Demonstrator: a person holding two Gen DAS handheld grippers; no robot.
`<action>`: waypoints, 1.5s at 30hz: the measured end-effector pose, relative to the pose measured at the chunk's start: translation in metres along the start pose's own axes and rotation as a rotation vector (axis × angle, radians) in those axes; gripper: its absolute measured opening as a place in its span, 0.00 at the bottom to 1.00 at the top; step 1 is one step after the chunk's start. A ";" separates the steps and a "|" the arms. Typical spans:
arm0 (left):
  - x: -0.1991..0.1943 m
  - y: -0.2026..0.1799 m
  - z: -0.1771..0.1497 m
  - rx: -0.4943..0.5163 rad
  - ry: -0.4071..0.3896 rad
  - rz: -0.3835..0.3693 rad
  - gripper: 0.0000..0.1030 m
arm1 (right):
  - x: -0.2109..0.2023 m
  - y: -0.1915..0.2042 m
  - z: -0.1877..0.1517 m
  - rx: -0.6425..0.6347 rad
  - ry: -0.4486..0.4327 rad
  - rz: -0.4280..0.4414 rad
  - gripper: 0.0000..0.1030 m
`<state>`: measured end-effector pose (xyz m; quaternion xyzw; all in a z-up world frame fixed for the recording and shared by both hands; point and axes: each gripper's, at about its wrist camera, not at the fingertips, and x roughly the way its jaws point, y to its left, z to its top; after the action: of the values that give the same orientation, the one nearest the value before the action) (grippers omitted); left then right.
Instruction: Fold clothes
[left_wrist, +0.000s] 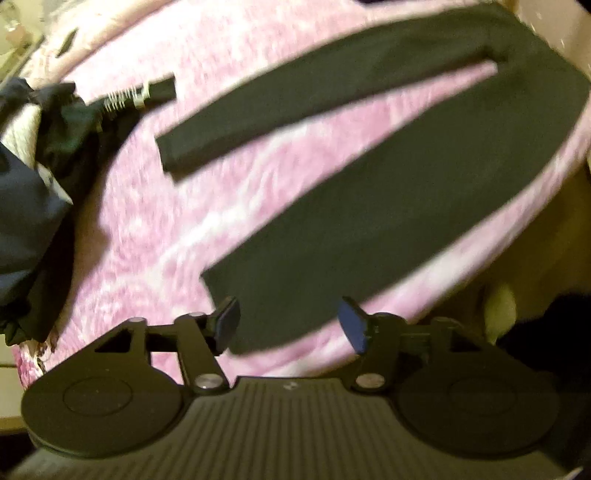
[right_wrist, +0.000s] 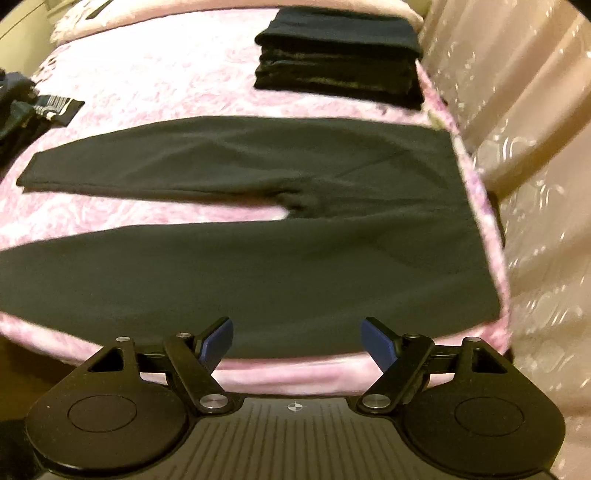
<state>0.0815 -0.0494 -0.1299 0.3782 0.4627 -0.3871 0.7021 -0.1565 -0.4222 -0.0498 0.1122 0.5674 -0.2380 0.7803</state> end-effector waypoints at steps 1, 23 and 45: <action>-0.008 -0.009 0.008 -0.023 -0.015 0.009 0.63 | -0.004 -0.011 -0.002 -0.009 -0.007 -0.009 0.87; -0.080 -0.124 0.059 -0.336 -0.016 0.096 0.98 | -0.016 -0.091 -0.033 0.040 0.032 0.064 0.94; -0.077 -0.117 0.039 -0.415 0.020 0.100 0.98 | -0.003 -0.078 -0.019 -0.070 0.043 0.086 0.94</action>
<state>-0.0300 -0.1178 -0.0666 0.2519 0.5203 -0.2444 0.7785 -0.2117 -0.4804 -0.0454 0.1145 0.5866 -0.1818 0.7808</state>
